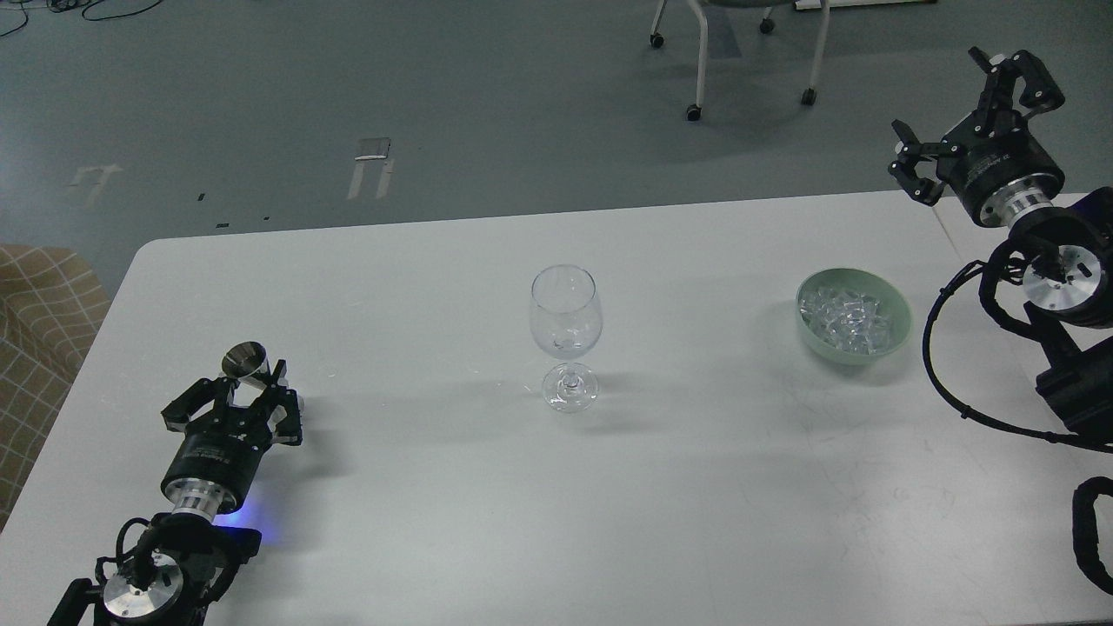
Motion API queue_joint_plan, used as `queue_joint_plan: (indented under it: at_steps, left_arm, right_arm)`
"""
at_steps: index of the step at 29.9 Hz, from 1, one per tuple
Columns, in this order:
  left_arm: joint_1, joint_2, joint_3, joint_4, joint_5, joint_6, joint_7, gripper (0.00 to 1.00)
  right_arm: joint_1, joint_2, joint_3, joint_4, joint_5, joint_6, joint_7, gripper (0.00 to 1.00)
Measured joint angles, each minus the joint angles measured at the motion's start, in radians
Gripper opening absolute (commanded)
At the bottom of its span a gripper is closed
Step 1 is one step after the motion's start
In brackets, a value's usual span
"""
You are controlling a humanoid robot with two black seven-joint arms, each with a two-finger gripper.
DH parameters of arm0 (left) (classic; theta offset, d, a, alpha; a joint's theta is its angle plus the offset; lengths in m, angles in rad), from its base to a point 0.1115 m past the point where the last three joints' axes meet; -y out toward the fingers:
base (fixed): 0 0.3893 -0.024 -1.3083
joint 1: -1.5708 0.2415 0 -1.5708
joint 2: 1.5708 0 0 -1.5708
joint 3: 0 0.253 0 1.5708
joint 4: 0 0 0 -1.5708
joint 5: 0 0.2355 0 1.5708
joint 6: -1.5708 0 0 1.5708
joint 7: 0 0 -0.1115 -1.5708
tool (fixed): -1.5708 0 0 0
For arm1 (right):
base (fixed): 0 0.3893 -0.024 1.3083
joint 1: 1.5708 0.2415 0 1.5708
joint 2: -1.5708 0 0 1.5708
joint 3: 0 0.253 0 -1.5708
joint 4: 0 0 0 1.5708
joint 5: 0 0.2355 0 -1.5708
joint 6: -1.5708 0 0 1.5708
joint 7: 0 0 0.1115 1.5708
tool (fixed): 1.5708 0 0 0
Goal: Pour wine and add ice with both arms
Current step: 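Close the left gripper around the jigger and lift it, then carry the jigger with the left gripper over the wine glass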
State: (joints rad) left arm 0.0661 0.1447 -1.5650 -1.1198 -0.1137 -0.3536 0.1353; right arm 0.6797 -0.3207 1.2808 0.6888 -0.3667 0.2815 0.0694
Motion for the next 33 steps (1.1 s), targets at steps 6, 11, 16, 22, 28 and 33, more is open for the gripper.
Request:
queue_joint_plan:
  at_steps: [6, 11, 16, 22, 28, 33]
  left_arm:
    - [0.001, -0.002, -0.005, 0.000, -0.001, -0.023, 0.001, 0.32]
    - [0.001, -0.006, -0.006, 0.000, -0.004, -0.063, 0.001, 0.30]
    - [-0.001, -0.014, -0.006, -0.018, -0.004, -0.077, 0.002, 0.17]
    - [0.003, -0.016, -0.003, -0.058, -0.003, -0.079, 0.004, 0.02]
    - [0.006, -0.016, -0.003, -0.133, -0.001, -0.071, 0.000, 0.00]
    - [0.004, -0.006, 0.001, -0.200, -0.001, -0.050, 0.003, 0.00]
  right_arm:
    - [-0.002, 0.000, 0.000, 0.000, 0.000, -0.001, 0.001, 1.00]
    - [-0.002, 0.000, 0.000, 0.000, 0.000, -0.001, 0.001, 1.00]
    - [-0.002, -0.001, 0.000, 0.000, 0.000, -0.001, 0.001, 1.00]
    - [-0.002, -0.001, 0.000, 0.000, 0.000, -0.001, 0.001, 1.00]
    - [-0.003, -0.012, 0.003, 0.002, 0.000, -0.001, 0.001, 1.00]
    - [-0.016, -0.019, 0.005, 0.002, 0.001, -0.001, 0.001, 1.00]
